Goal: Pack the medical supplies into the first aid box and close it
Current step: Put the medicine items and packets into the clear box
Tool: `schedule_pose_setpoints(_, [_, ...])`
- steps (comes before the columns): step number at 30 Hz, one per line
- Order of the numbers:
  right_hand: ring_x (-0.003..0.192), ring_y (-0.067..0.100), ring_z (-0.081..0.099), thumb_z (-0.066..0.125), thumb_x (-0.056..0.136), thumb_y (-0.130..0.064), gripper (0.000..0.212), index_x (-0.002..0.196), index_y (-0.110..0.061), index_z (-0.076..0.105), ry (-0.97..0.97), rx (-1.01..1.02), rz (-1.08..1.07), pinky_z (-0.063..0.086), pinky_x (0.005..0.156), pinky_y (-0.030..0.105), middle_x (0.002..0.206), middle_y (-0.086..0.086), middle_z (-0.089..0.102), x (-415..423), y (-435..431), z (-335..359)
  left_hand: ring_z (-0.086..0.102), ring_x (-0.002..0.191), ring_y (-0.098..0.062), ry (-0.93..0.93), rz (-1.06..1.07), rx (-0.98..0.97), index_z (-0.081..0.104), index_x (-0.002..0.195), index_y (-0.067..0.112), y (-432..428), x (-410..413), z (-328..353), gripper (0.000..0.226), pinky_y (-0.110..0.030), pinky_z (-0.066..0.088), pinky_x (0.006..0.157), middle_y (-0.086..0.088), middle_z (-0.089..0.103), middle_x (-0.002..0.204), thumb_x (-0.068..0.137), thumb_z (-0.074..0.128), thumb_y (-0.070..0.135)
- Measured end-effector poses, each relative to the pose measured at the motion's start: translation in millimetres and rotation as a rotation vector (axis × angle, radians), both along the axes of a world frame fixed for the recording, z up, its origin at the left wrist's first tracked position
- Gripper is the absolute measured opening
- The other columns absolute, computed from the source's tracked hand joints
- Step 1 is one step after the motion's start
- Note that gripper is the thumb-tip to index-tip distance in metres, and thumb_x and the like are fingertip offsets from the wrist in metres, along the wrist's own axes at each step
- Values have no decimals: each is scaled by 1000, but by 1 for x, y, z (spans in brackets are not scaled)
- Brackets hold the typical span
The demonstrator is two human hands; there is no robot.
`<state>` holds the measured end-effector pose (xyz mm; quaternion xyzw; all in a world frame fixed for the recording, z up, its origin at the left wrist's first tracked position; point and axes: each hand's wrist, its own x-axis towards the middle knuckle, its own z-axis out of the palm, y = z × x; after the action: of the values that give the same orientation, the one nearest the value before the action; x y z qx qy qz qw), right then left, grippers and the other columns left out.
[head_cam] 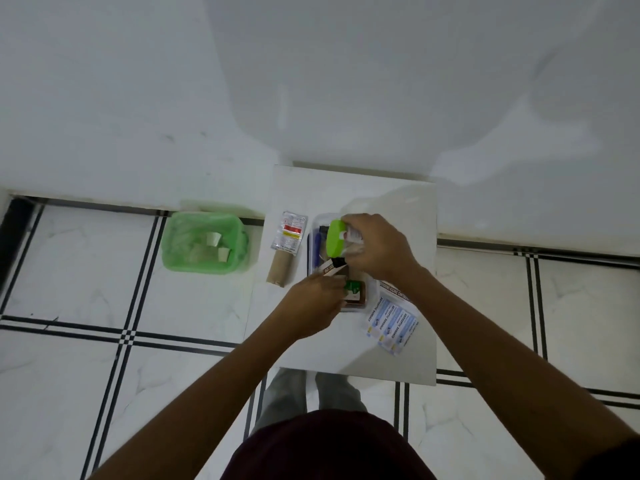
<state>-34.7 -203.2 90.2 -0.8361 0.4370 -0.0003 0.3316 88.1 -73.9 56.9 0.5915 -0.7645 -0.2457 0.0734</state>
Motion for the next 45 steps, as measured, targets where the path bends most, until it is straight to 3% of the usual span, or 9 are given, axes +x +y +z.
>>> schedule_pose_setpoints(5, [114,27,53,67,75,-21,57,129,-18,49,127,-38,130,47,89,38,126,5,59,6,15,-24,66,85,-20,121,339,-239,70,95,11,45,45,-2,23,-31,55,72,-4,73,93,86,55,25])
schedule_pose_setpoints(10, [102,38,58,64,75,-8,53,127,-8,53,64,-104,118,53,85,47,114,17,65,-1,31,-41,62,97,-25,118,757,42,64,109,10,36,80,-25,34,-39,53,79,-8,68,108,84,60,32])
schedule_pose_setpoints(15, [131,28,40,64,83,-20,55,134,-11,47,37,46,93,31,109,40,142,11,47,-4,27,-31,59,100,-30,181,961,248,55,118,4,2,78,-44,48,-37,48,81,-14,62,111,80,66,32])
schedule_pose_setpoints(18, [130,25,44,67,82,-16,52,131,-13,50,-117,70,-95,34,108,38,138,8,52,-18,21,-24,64,78,-31,201,959,337,58,103,5,-9,71,-53,42,-42,56,67,-14,66,96,72,68,31])
schedule_pose_setpoints(24, [113,20,57,62,85,-11,35,119,-11,59,-153,-112,-403,39,95,24,123,7,63,-68,3,-25,64,69,-30,181,967,273,58,89,6,-18,69,-50,30,-39,55,60,-12,67,81,67,68,24])
schedule_pose_setpoints(28, [119,21,52,60,84,-17,42,125,-17,53,123,16,-277,43,99,36,129,4,57,-83,11,-53,59,71,-22,243,962,119,60,88,10,-12,74,-33,25,-33,48,59,-6,64,84,69,70,22])
schedule_pose_setpoints(32, [122,22,45,57,83,-15,49,129,-19,45,371,135,-149,42,94,35,133,2,50,-87,26,-73,59,83,-21,258,777,6,60,111,12,-17,72,-14,44,-34,50,72,-4,63,97,71,73,23])
schedule_pose_setpoints(40, [110,26,50,55,84,-18,36,119,-12,50,402,75,-105,46,82,35,117,8,55,-89,35,-94,60,80,-17,376,806,-4,62,108,16,-60,42,1,48,-26,47,69,0,66,91,68,79,35])
schedule_pose_setpoints(45, [107,25,52,54,85,-17,35,120,-14,51,412,34,-69,48,79,33,115,7,56,-90,33,-98,57,105,-23,155,418,-34,59,119,18,-89,33,1,48,-37,43,89,-3,66,116,76,72,34])
